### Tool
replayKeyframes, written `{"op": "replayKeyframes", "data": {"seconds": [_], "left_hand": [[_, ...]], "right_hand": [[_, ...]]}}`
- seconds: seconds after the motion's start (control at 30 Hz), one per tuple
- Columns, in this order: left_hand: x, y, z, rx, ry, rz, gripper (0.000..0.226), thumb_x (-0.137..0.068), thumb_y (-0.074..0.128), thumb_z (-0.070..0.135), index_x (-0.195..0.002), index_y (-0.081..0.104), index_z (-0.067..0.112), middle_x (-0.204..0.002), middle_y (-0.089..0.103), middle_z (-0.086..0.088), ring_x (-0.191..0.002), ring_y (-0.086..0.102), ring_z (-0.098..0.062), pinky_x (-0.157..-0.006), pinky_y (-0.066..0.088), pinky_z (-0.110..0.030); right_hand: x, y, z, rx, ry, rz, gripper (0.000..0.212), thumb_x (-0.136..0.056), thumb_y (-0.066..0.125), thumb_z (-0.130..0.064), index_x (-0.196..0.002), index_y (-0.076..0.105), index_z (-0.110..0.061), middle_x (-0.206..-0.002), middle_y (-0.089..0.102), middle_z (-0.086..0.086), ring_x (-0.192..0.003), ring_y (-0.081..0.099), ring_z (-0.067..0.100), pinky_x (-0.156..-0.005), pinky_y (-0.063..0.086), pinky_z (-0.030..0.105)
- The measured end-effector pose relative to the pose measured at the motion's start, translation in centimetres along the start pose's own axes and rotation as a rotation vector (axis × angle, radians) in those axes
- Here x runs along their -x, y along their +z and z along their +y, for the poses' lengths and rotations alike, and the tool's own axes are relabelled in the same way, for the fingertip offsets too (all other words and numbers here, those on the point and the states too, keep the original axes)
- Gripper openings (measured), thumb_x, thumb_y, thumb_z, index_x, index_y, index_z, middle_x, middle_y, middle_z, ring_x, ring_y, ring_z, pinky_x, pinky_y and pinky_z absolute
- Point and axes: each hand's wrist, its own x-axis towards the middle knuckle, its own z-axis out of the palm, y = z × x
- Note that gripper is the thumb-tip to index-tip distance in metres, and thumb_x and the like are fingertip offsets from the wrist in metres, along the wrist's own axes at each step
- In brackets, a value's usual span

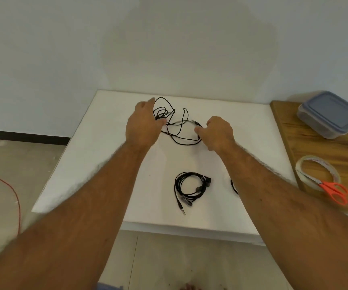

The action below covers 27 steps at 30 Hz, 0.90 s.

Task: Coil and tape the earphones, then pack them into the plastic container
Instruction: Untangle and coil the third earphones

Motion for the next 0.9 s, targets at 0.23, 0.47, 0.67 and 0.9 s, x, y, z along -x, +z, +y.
{"op": "replayKeyframes", "data": {"seconds": [0.23,0.47,0.67,0.9], "left_hand": [[-0.8,3.5,-0.6,-0.078,0.01,-0.146,0.049,-0.087,0.065,0.022,-0.134,0.056,0.018,-0.131,0.054,-0.013,-0.117,0.055,-0.032,-0.096,0.045,-0.036],[1.2,4.4,-0.3,-0.114,0.048,-0.076,0.025,-0.087,0.06,0.008,-0.111,0.068,0.011,-0.108,0.068,-0.011,-0.097,0.063,-0.027,-0.075,0.044,-0.028],[3.3,2.0,0.4,-0.072,0.007,-0.079,0.009,-0.087,0.057,0.008,-0.091,0.065,0.008,-0.093,0.07,-0.008,-0.087,0.061,-0.024,-0.067,0.037,-0.026],[4.4,-4.8,4.5,-0.033,0.056,-0.008,0.003,-0.083,0.058,0.01,-0.085,0.06,0.012,-0.087,0.069,-0.004,-0.077,0.054,-0.019,-0.064,0.036,-0.025]], "right_hand": [[-0.8,2.4,-0.7,0.087,-0.001,0.017,0.024,-0.079,0.068,-0.009,-0.065,0.048,-0.013,-0.061,0.049,0.0,-0.052,0.044,0.012,-0.041,0.027,0.022],[0.7,2.8,-0.9,0.001,-0.013,-0.046,0.01,-0.078,0.063,-0.003,-0.085,0.067,-0.007,-0.079,0.063,0.005,-0.074,0.06,0.023,-0.044,0.032,0.021],[2.9,1.5,-0.7,-0.227,0.044,-0.067,0.017,-0.08,0.062,-0.002,-0.096,0.067,-0.002,-0.091,0.069,0.012,-0.084,0.066,0.028,-0.076,0.059,0.039],[5.9,-4.0,-1.9,-0.56,0.017,-0.074,0.023,-0.079,0.064,0.007,-0.084,0.055,-0.014,-0.093,0.068,0.018,-0.066,0.066,0.023,-0.056,0.058,0.033]]}}
